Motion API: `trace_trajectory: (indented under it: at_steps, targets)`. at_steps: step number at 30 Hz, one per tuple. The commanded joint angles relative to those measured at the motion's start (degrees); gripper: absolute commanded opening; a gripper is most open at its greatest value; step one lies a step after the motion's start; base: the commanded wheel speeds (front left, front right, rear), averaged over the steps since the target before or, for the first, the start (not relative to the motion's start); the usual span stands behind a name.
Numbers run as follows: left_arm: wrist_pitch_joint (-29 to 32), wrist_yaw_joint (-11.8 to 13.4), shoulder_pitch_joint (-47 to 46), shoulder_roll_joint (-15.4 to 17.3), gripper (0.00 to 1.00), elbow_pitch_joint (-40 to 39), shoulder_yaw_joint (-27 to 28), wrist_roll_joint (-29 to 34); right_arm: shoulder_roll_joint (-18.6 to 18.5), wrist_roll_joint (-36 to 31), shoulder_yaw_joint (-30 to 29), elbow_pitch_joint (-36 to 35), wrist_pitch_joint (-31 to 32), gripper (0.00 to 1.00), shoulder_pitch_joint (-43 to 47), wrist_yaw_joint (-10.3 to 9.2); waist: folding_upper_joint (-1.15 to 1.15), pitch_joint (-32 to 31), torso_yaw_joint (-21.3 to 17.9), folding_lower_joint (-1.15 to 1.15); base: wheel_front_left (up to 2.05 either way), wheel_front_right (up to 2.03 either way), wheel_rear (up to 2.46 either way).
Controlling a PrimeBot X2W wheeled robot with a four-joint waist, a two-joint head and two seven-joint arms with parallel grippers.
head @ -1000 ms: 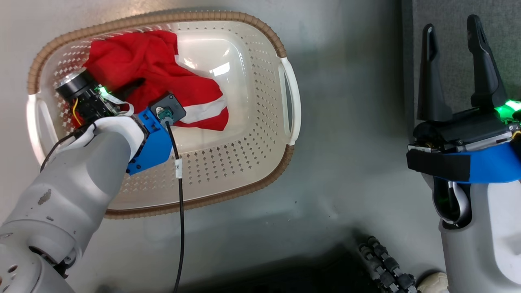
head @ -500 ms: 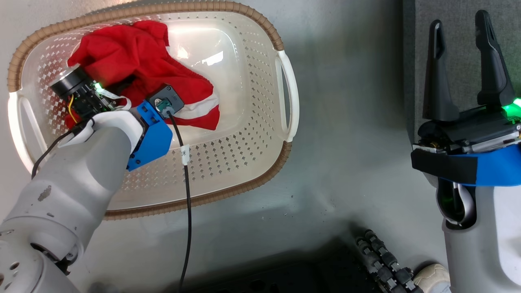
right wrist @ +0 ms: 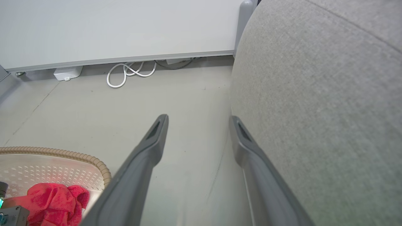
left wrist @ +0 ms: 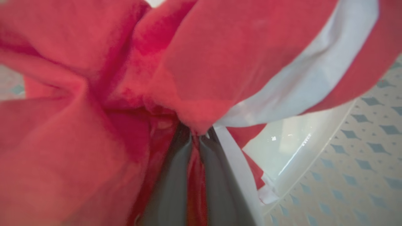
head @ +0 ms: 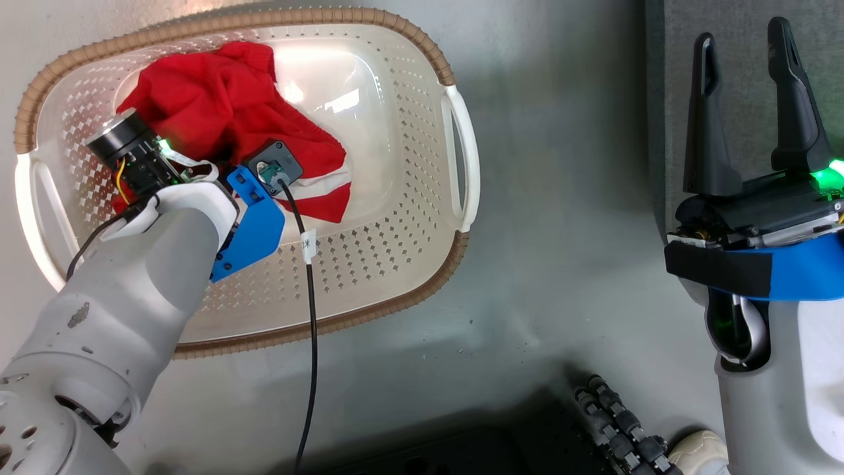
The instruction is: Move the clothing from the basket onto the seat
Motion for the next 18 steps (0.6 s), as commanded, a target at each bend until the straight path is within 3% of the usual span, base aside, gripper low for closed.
trace_trajectory:
  at_steps: [1,18]
  targets:
    - [-0.4,0.1,0.3,0.3,0.0,-0.3,-0.2,-0.4,-0.2,0.3,-0.4,0.2,-0.2,1.0,-0.5,-0.03,0.0,-0.3,0.0,0.0,0.0,0.0,0.0]
    - [-5.2,0.1,3.7,-3.0,0.0,-3.6,-0.2,-0.3,-0.2,-0.6,-0.8,2.3,-0.2,1.0,-1.4,-0.02,0.0,-7.2,3.4,0.0,0.0,0.0,0.0]
